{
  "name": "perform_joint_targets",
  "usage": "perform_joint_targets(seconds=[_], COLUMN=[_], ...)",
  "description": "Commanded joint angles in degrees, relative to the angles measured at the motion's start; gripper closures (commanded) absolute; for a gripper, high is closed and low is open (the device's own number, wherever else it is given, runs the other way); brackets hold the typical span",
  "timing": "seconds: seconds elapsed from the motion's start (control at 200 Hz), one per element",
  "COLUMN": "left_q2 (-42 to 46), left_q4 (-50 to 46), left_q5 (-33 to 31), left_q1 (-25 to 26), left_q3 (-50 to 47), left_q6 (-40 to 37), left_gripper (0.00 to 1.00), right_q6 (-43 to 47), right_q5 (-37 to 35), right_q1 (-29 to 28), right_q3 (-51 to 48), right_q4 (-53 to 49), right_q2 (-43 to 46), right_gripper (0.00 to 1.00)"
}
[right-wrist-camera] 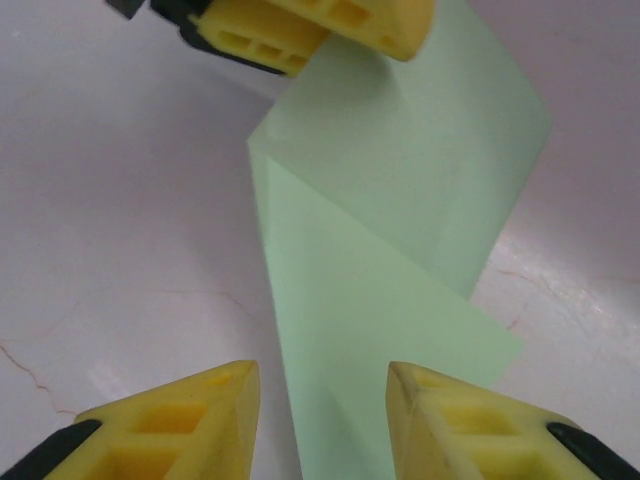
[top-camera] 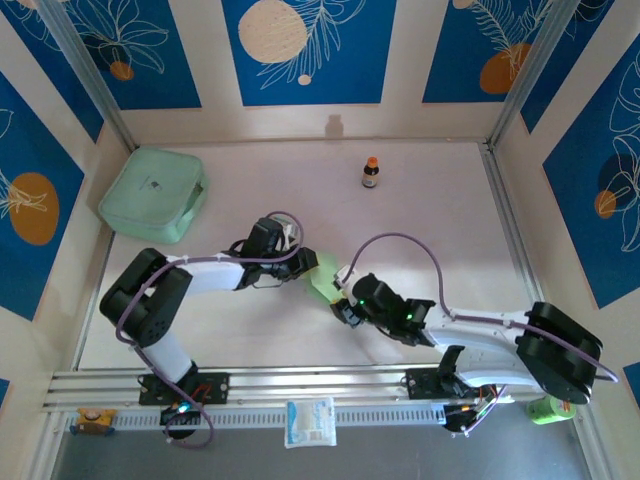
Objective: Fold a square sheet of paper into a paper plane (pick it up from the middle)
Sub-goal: Fourth fold the wing at the center of the table.
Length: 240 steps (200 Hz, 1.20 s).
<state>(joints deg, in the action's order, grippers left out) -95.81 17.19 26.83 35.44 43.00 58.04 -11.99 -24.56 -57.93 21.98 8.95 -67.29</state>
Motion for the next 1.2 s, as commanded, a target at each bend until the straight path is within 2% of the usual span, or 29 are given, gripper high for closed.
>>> perform_joint_targets(seconds=[0.0, 0.11, 0.54, 0.82, 1.0, 1.195], left_q2=[-0.52, -0.27, -0.18, 0.05, 0.43, 0.32], left_q4=[0.72, 0.48, -1.6, -3.1, -3.9, -4.79], left_q5=[2.43, 2.5, 2.33, 1.6, 0.83, 0.24], left_q1=[0.37, 0.4, 0.26, 0.32, 0.31, 0.24], left_q3=[1.97, 2.0, 2.87, 3.2, 3.31, 3.4], left_q6=[-1.29, -1.31, -1.7, -2.04, -2.06, -2.23], left_gripper=[0.77, 0.82, 0.86, 0.87, 0.87, 0.73], right_q6=[5.13, 6.29, 8.97, 7.5, 5.81, 5.08], right_q5=[-7.87, -14.34, -18.82, -18.51, -17.66, -16.27], right_q1=[-2.75, -5.3, -8.33, -8.0, -7.33, -6.84], right_q3=[0.2, 0.79, 2.97, 2.92, 2.89, 2.58], right_q4=[4.21, 5.14, 6.58, 6.04, 5.4, 6.08], right_q2=[-2.45, -5.1, -13.52, -13.66, -13.84, -13.75], right_gripper=[0.6, 0.6, 0.62, 0.78, 0.84, 0.89])
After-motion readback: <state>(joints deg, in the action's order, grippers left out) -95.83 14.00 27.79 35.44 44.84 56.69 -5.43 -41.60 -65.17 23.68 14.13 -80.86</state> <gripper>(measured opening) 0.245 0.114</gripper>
